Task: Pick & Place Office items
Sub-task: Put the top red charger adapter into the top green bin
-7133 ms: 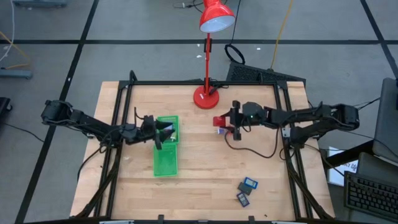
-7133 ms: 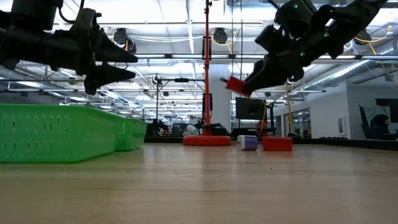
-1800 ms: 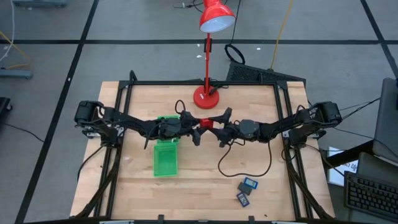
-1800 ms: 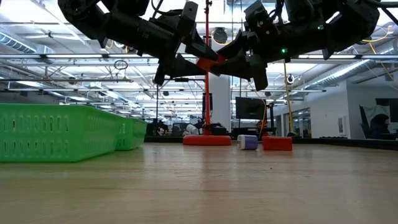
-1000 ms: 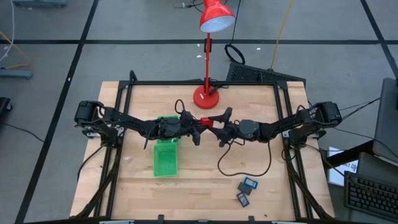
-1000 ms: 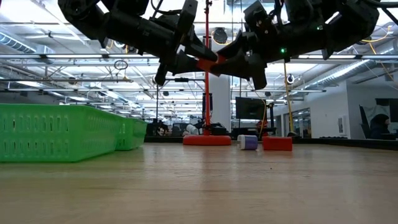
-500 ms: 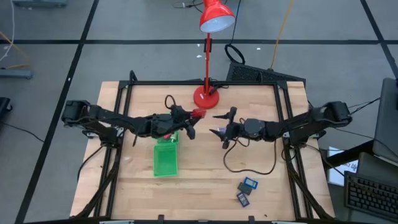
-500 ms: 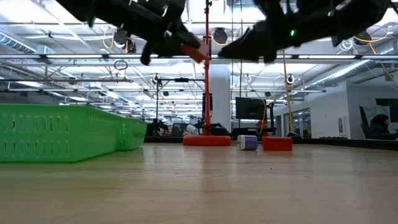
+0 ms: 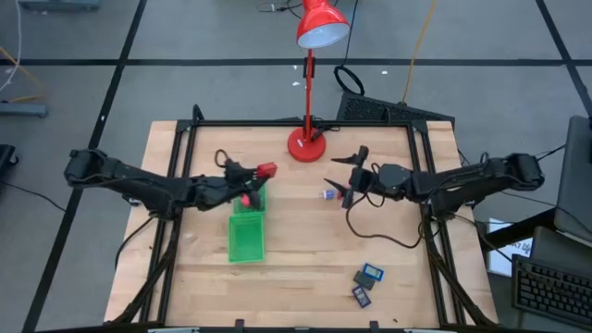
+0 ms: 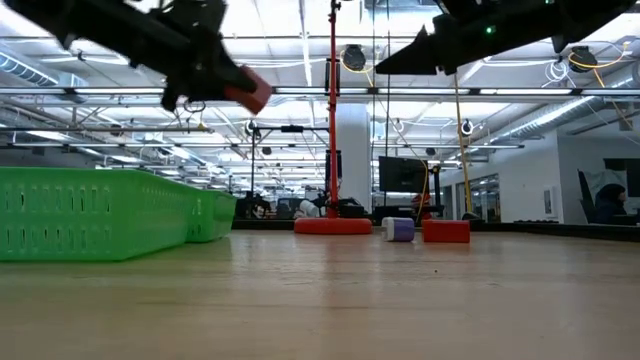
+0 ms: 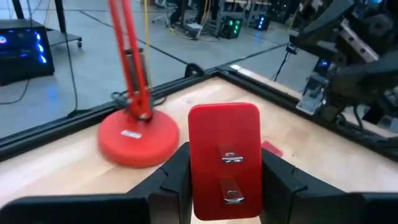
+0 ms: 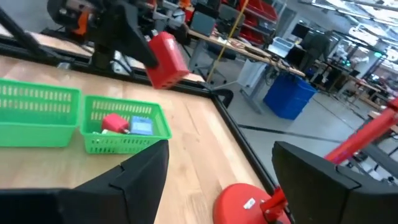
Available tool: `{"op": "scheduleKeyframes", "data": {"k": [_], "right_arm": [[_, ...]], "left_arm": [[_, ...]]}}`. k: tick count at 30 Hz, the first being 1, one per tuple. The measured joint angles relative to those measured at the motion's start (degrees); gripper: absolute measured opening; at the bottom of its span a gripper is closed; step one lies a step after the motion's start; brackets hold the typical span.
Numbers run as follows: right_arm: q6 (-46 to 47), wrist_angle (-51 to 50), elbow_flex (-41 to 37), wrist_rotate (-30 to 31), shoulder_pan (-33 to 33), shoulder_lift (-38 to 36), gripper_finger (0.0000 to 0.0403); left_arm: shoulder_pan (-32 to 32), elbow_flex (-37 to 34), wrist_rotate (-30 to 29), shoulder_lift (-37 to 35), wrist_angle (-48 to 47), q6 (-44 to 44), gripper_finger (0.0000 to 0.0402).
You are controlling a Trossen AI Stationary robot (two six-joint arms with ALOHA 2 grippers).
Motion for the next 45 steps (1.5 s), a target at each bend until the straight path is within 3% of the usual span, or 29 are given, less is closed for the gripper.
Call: {"op": "scheduleKeyframes", "data": {"k": [4, 12, 17, 21, 30, 35, 45], "right_arm": [[1.3, 0.0, -1.7, -2.3, -2.3, -0.9, 0.0266], [8.3, 6.4, -5.8, -17.6, -10.3, -1.8, 0.0263], [10.9, 6.7, -7.2, -19.6, -14.0, -1.8, 0.0263], [11.2, 6.9, -8.2, -19.6, -15.8, -1.8, 0.0263], [12.1, 8.6, -8.5, -19.6, -16.5, -1.8, 0.0263], [12.6, 9.9, -8.5, -22.5, -16.5, -1.8, 0.0263], [12.6, 9.8, -8.5, -22.6, -16.5, -1.8, 0.0263]], "left_arm": [[-1.4, -6.2, 0.5, -7.8, -0.2, 2.4, 0.0122], [-4.4, -16.3, 3.5, -19.4, 4.8, 5.2, 0.0122], [-5.1, -20.3, 3.6, -23.9, 4.0, 4.2, 0.0122], [-5.0, -20.8, 1.5, -26.2, -2.5, -2.5, 0.0122], [-2.0, -20.9, 6.9, -24.9, -12.0, -14.9, 0.0123], [-0.1, -20.8, 9.9, -22.3, -16.2, -20.7, 0.0124], [4.9, -20.8, 11.9, -18.4, -16.7, -25.5, 0.0129]]}}
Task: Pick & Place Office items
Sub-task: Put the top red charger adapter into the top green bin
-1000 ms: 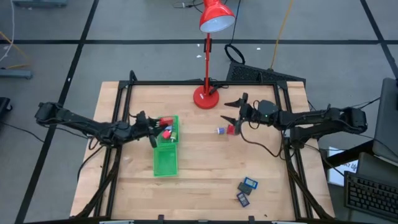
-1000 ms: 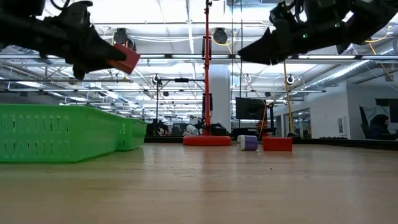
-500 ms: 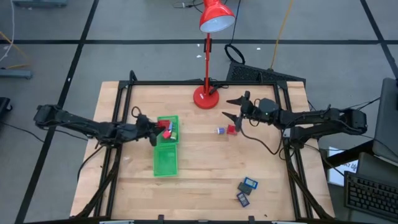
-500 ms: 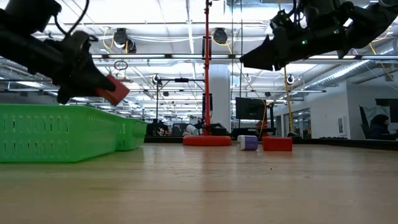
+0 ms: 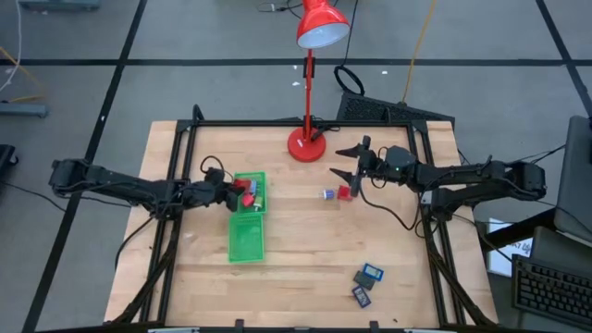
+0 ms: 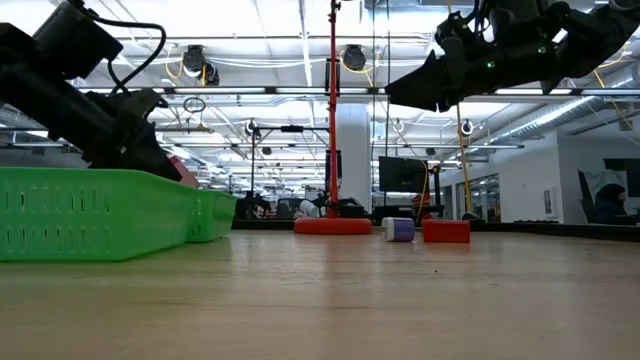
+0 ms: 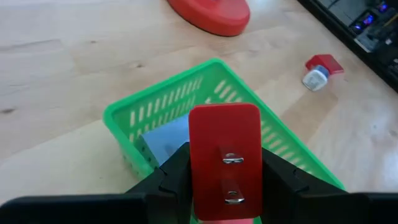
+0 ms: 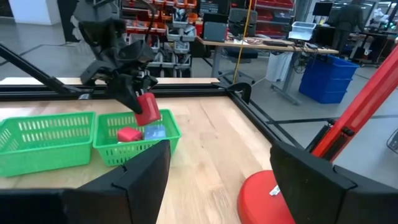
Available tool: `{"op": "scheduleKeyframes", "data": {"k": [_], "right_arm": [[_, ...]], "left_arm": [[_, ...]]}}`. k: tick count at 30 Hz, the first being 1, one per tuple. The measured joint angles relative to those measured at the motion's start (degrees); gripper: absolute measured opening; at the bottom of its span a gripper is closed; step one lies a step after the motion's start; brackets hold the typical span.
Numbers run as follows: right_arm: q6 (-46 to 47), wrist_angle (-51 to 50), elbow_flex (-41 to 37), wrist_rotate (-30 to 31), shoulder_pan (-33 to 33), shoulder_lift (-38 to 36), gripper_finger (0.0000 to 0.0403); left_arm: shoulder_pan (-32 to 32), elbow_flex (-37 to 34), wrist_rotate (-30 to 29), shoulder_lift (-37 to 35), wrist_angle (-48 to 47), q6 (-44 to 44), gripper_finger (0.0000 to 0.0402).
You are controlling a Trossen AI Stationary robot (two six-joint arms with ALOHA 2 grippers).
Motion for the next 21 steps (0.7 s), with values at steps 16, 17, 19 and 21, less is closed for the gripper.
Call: {"op": "scheduleKeyframes", "data": {"k": [16, 17, 19, 21], "right_arm": [[0.0, -0.3, 0.0, 0.0, 0.0, 0.0, 0.0263], [0.0, -0.3, 0.0, 0.0, 0.0, 0.0, 0.0263], [0.0, -0.3, 0.0, 0.0, 0.0, 0.0, 0.0263], [0.0, -0.3, 0.0, 0.0, 0.0, 0.0, 0.0263]], "left_arm": [[2.0, 0.1, 0.5, 0.0, 2.9, 1.3, 0.016], [2.0, 0.1, 0.5, 0.0, 2.9, 1.4, 0.0165], [2.0, 0.1, 0.5, 0.0, 2.9, 1.4, 0.0173], [2.0, 0.1, 0.4, 0.0, 2.9, 1.4, 0.0181]]}}
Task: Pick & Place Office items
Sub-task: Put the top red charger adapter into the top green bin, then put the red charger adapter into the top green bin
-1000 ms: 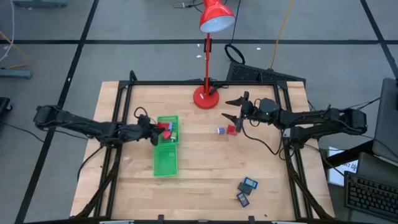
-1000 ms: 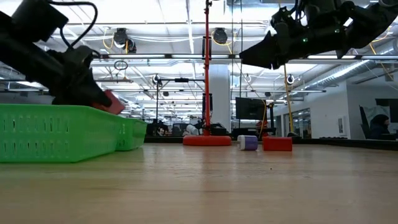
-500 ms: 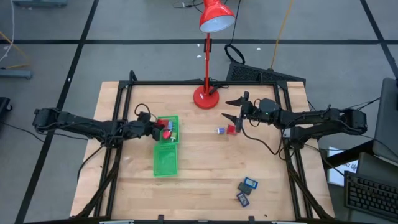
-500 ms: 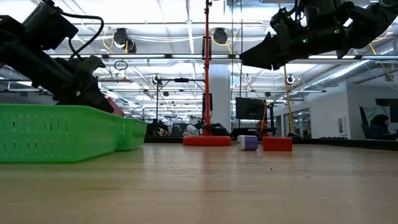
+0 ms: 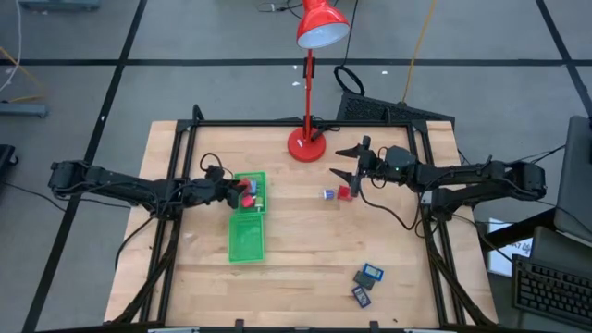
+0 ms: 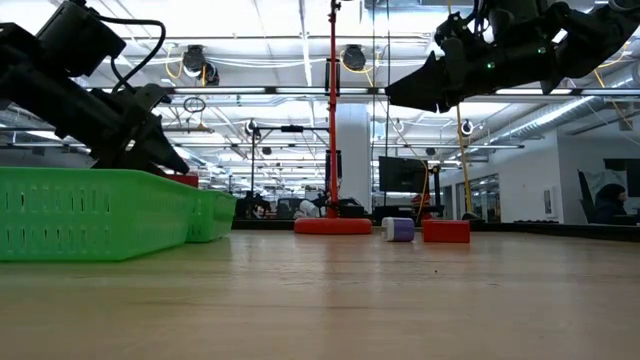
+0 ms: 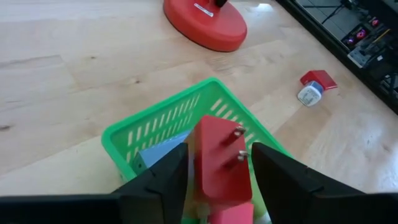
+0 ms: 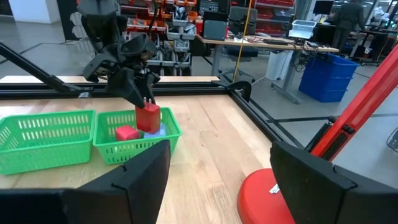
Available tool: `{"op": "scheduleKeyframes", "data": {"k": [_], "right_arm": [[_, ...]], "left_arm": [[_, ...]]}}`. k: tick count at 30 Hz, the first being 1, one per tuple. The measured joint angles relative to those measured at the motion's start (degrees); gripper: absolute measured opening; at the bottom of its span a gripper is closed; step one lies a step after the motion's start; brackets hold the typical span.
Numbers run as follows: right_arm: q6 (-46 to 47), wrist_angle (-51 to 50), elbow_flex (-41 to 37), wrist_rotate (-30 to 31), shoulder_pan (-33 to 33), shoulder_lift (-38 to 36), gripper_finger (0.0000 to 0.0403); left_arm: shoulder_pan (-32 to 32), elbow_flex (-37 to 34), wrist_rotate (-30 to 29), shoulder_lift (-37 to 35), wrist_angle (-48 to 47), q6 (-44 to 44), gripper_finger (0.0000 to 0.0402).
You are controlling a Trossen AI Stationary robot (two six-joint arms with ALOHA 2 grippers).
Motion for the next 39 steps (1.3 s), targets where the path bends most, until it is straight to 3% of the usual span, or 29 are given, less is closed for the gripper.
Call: {"op": "scheduleKeyframes", "data": {"k": [9, 18, 29, 39], "right_arm": [[0.0, 0.0, 0.0, 0.0, 0.0, 0.0, 0.0263], [0.0, 0.0, 0.0, 0.0, 0.0, 0.0, 0.0263], [0.3, -1.2, 0.1, 0.0, 0.0, 0.0, 0.0263], [-1.2, -13.0, 0.1, -4.5, 1.0, 0.0, 0.0263]], "left_arm": [[0.0, 0.0, 0.6, 0.0, 1.9, 0.1, 0.021], [0.0, 0.0, 10.5, 0.0, 7.5, 3.5, 0.0214], [0.0, 0.0, 9.8, -0.2, 9.5, 7.7, 0.0214], [0.0, 0.0, 9.4, -5.9, 17.6, 21.3, 0.0214]]}}
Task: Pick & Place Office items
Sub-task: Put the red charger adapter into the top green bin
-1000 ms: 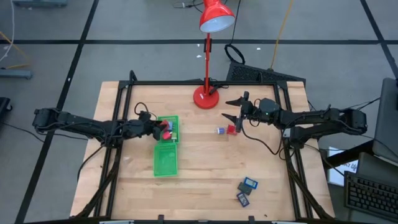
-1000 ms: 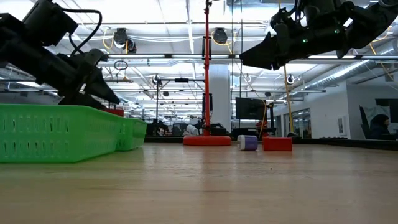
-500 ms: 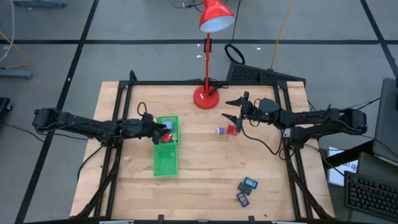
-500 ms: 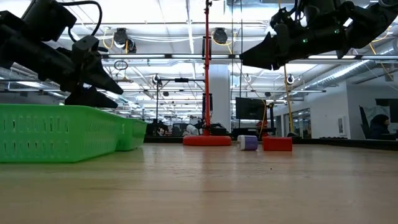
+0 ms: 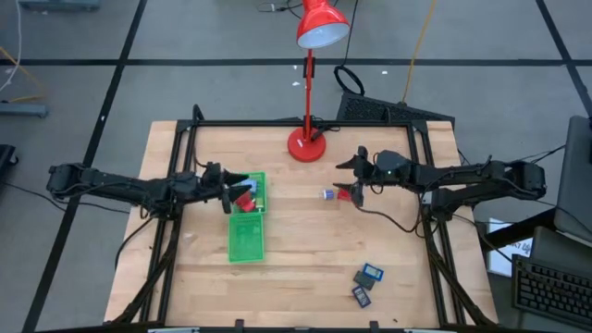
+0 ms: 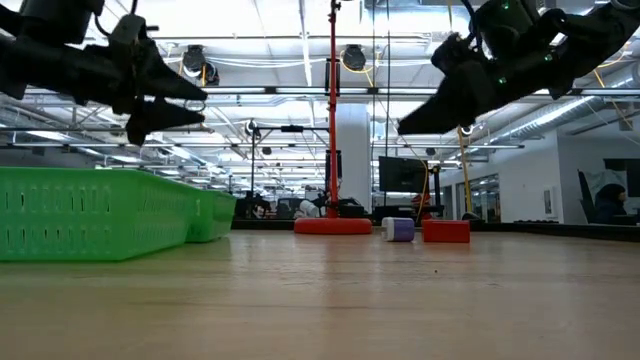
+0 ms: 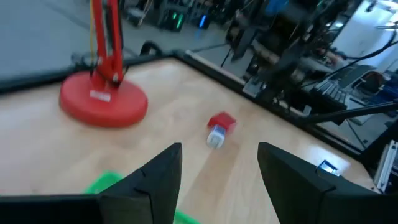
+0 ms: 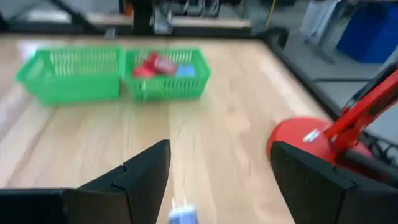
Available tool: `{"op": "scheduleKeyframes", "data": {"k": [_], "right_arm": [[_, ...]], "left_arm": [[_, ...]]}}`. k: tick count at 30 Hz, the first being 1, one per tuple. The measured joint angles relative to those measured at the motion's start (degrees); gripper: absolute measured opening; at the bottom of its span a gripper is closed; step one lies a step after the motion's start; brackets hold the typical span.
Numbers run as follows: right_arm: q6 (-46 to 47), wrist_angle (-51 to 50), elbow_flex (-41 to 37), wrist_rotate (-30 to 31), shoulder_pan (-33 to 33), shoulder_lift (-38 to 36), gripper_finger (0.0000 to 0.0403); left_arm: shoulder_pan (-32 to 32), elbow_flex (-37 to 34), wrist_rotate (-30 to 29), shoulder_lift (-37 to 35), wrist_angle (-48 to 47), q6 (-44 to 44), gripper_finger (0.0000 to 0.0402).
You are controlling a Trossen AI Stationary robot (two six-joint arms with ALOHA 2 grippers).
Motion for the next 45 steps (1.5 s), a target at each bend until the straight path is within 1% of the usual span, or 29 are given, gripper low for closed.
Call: {"op": "scheduleKeyframes", "data": {"k": [4, 9, 12, 18, 24, 28, 31, 39, 43, 45], "right_arm": [[0.0, -4.4, 0.0, 0.0, 1.1, 0.0, 0.0263], [2.9, -12.8, 0.0, 0.1, 2.8, 0.0, 0.0263], [4.3, -15.8, 0.0, 0.1, 3.4, 0.0, 0.0263], [9.8, -17.9, 0.0, 0.2, 3.7, 0.0, 0.0263], [13.0, -24.8, 0.0, 0.2, 3.7, 0.0, 0.0263], [13.0, -27.8, 0.0, 0.3, 3.6, 0.0, 0.0263], [12.6, -27.8, 0.0, 0.4, 3.6, 0.0, 0.0263], [9.4, -27.0, 0.0, 0.8, 3.6, 0.0, 0.0263], [9.8, -26.7, -0.2, 5.1, 3.7, 0.0, 0.0263], [10.1, -25.7, -1.0, 6.4, 3.6, 0.0, 0.0263]], "left_arm": [[0.0, 0.0, -0.5, -3.6, 0.0, 4.8, 0.0214], [0.0, 0.0, -0.9, -8.9, 0.0, 12.1, 0.0214], [0.0, 0.0, -2.8, -11.9, 0.0, 15.5, 0.0214], [0.0, 0.0, -7.4, -15.0, -2.8, 20.7, 0.0214], [0.0, 0.0, -7.6, -20.9, -4.9, 23.5, 0.0214], [0.0, 0.0, -8.8, -25.8, -10.9, 23.8, 0.0214], [0.0, 0.0, -10.0, -28.0, -13.7, 22.7, 0.0214], [0.0, 0.0, -9.6, -28.8, -15.1, 20.4, 0.0214], [0.0, 0.0, -9.6, -28.8, -15.3, 18.7, 0.0214], [0.0, 0.0, -9.6, -28.8, -15.6, 17.8, 0.0214]]}}
